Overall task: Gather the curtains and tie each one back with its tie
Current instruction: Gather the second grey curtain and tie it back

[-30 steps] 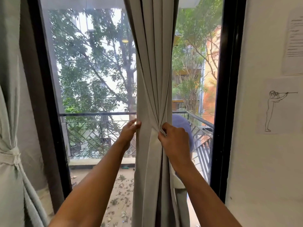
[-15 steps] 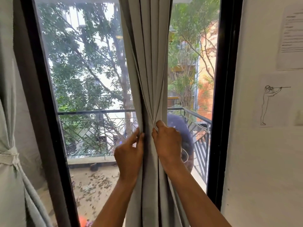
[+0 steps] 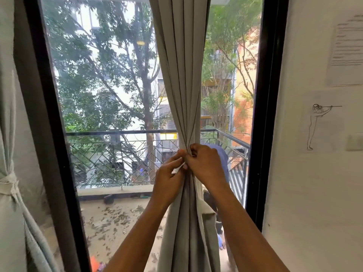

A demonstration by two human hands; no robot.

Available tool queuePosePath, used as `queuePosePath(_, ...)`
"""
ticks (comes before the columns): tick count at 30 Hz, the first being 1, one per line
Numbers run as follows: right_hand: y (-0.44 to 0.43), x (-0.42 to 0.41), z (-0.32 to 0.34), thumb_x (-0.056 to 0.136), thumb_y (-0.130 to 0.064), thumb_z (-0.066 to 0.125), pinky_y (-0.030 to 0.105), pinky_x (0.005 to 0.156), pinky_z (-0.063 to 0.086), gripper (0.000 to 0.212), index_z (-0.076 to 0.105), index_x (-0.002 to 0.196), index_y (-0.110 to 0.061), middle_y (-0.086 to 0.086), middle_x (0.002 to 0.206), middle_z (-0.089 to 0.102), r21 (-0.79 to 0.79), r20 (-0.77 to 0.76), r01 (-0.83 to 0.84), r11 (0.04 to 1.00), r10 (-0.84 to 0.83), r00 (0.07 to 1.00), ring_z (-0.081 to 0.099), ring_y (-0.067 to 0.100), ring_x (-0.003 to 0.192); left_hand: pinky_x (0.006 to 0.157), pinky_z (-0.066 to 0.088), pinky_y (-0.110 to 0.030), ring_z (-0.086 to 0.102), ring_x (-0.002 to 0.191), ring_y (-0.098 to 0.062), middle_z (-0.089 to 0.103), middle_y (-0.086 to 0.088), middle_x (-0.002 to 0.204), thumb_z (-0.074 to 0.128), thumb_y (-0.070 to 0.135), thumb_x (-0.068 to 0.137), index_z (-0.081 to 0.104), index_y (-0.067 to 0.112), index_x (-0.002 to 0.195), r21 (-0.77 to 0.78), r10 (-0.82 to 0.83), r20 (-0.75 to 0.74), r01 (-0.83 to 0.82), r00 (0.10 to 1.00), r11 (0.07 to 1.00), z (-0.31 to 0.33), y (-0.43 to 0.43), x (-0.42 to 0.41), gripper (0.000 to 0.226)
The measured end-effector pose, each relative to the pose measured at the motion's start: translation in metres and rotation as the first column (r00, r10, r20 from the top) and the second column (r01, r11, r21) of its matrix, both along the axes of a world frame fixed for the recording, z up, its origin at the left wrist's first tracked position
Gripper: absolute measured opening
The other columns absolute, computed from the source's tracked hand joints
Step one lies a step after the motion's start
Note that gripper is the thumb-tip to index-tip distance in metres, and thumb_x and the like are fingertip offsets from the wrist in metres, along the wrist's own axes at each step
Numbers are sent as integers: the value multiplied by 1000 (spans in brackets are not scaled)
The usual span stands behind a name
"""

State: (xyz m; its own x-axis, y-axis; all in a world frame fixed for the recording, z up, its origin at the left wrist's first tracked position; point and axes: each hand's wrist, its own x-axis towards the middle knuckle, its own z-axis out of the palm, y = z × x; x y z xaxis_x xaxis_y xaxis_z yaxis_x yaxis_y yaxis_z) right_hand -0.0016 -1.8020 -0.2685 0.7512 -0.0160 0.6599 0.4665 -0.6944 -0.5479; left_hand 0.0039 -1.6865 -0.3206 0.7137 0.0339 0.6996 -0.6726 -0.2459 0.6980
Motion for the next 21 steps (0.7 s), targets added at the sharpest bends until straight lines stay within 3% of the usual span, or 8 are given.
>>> queuePosePath(4,-14,1,5,86,-30,63,28,63,38,20,66,78,-12,8,73,68,16,59,93,996,-94,994,62,25,75,89,47,-14,58,115,1,67,7,122,55,-13,86,69,14,113,13,-351,-118,355,929,935,11,24,17,41)
queuePosePath(7,-21,1,4,85,-29,63,32,62,39,24,62,73,-9,9,68,65,-7,80,112,994,-111,991,60,26,69,80,53,-31,63,106,-15,73,5,110,53,1,92,72,18,111,-181,-232,-169,202,958,963,38,41,61,32)
queuePosePath(8,-23,1,3,85,-29,62,33,60,38,25,61,71,-8,9,66,63,-13,86,127,992,-125,988,59,25,67,82,53,-35,61,108,-17,70,2,116,54,7,94,67,19,120,-246,-216,-192,166,957,955,48,43,80,31)
queuePosePath(10,-31,1,-1,85,-28,63,34,58,35,25,59,69,-9,7,63,61,17,81,143,990,-144,986,56,22,63,95,46,-42,53,118,-16,57,1,133,54,18,97,50,24,138,-214,-276,-264,223,924,951,62,31,116,41)
queuePosePath(13,-48,-3,2,83,-27,66,29,59,34,25,57,65,-12,-1,59,55,32,95,158,987,-160,983,54,16,61,95,39,-41,51,118,-13,54,0,133,51,27,97,43,22,142,-210,-483,-399,436,779,875,60,-10,153,46)
queuePosePath(16,-60,-9,7,81,-27,68,30,64,41,22,58,64,-18,-2,60,56,9,92,142,990,-142,986,58,17,65,85,49,-37,62,92,-22,66,-13,104,47,21,93,55,2,120,-375,-707,-467,605,531,702,39,-45,162,34)
queuePosePath(18,-67,-11,8,81,-28,69,29,63,43,23,57,63,-19,-4,59,57,0,90,143,990,-142,986,59,16,64,79,49,-38,60,85,-29,63,-20,96,41,9,95,56,-6,112,-409,-716,-429,589,550,697,30,-60,164,27)
queuePosePath(21,-74,-12,9,82,-29,68,27,60,41,24,58,63,-17,-3,57,56,-1,101,181,983,-180,978,57,16,60,65,53,-30,63,72,-23,67,-15,86,48,1,94,62,-2,101,-541,-640,-269,436,720,719,24,-60,160,16)
